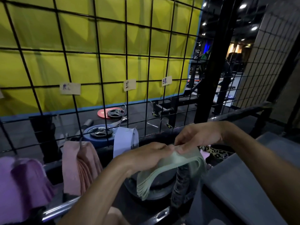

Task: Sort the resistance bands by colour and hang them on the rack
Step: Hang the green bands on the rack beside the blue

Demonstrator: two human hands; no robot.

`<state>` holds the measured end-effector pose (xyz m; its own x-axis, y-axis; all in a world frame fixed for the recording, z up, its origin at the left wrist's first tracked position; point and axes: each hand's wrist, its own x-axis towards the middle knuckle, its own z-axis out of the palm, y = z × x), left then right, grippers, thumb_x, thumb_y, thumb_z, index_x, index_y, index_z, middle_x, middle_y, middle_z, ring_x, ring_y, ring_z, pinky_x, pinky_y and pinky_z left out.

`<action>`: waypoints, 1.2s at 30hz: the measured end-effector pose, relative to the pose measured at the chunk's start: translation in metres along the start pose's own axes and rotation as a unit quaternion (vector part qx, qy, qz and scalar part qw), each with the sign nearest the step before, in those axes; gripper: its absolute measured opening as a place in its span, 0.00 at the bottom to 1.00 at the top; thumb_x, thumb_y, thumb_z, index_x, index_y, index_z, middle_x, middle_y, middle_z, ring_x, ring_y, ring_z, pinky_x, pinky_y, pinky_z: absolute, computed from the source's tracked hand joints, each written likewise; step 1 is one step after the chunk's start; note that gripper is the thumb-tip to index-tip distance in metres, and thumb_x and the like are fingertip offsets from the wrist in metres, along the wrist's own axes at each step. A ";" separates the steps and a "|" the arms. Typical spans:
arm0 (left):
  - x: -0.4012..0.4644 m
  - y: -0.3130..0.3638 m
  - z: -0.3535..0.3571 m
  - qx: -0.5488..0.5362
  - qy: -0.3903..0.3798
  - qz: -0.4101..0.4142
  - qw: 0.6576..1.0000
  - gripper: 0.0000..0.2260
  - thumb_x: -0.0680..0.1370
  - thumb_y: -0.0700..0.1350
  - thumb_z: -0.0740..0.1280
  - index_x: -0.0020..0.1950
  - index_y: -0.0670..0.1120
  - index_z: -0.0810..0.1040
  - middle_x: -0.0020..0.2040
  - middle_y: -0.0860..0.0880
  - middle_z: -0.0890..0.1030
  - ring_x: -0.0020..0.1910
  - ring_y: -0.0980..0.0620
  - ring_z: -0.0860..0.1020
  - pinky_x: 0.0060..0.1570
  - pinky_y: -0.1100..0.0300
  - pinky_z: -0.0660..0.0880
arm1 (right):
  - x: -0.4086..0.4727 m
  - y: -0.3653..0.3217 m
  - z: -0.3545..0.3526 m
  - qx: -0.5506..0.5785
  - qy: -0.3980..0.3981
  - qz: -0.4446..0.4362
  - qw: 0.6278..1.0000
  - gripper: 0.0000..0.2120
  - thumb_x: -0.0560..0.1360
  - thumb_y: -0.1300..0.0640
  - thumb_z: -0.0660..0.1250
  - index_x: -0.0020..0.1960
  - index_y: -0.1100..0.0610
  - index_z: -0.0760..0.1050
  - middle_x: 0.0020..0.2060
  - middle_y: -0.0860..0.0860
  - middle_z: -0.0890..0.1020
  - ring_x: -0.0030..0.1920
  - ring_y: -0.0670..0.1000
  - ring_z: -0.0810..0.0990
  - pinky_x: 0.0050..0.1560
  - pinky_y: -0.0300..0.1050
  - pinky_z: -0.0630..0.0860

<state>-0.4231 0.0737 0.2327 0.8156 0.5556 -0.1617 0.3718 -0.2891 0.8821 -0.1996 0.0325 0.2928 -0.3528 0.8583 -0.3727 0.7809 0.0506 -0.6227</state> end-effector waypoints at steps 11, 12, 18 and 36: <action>0.016 0.020 -0.011 0.058 0.149 0.051 0.986 0.14 0.84 0.55 0.61 0.46 0.46 0.76 0.37 0.49 0.72 0.36 0.53 0.70 0.38 0.57 0.65 | 0.016 0.012 -0.029 0.022 0.072 -0.097 0.992 0.14 0.79 0.56 0.69 0.52 0.69 0.78 0.38 0.53 0.81 0.36 0.49 0.79 0.37 0.38 0.75; 0.016 0.027 -0.016 0.081 0.168 0.067 0.980 0.14 0.85 0.53 0.60 0.45 0.46 0.75 0.35 0.50 0.70 0.33 0.53 0.68 0.35 0.58 0.63 | 0.018 0.006 -0.036 -0.006 0.096 -0.109 0.989 0.15 0.78 0.54 0.70 0.51 0.68 0.78 0.36 0.53 0.80 0.35 0.49 0.78 0.35 0.40 0.73; 0.030 0.062 -0.046 0.227 0.270 0.060 0.934 0.13 0.86 0.50 0.57 0.53 0.43 0.75 0.38 0.48 0.75 0.33 0.52 0.73 0.29 0.59 0.67 | 0.027 -0.027 -0.074 -0.159 0.213 -0.106 0.958 0.07 0.77 0.49 0.71 0.47 0.52 0.80 0.32 0.41 0.79 0.31 0.40 0.73 0.33 0.34 0.69; 0.042 0.061 -0.058 0.292 0.235 -0.052 0.926 0.13 0.86 0.51 0.57 0.55 0.42 0.73 0.42 0.44 0.74 0.35 0.49 0.71 0.32 0.57 0.64 | 0.073 0.012 -0.052 0.081 0.204 -0.108 0.970 0.15 0.75 0.46 0.73 0.54 0.57 0.80 0.35 0.59 0.74 0.32 0.55 0.67 0.33 0.46 0.63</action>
<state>-0.3916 0.1244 0.3049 0.5298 0.8423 0.0989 0.7256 -0.5105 0.4614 -0.1890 0.1225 0.2938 -0.2404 0.9688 0.0602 0.6089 0.1988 -0.7680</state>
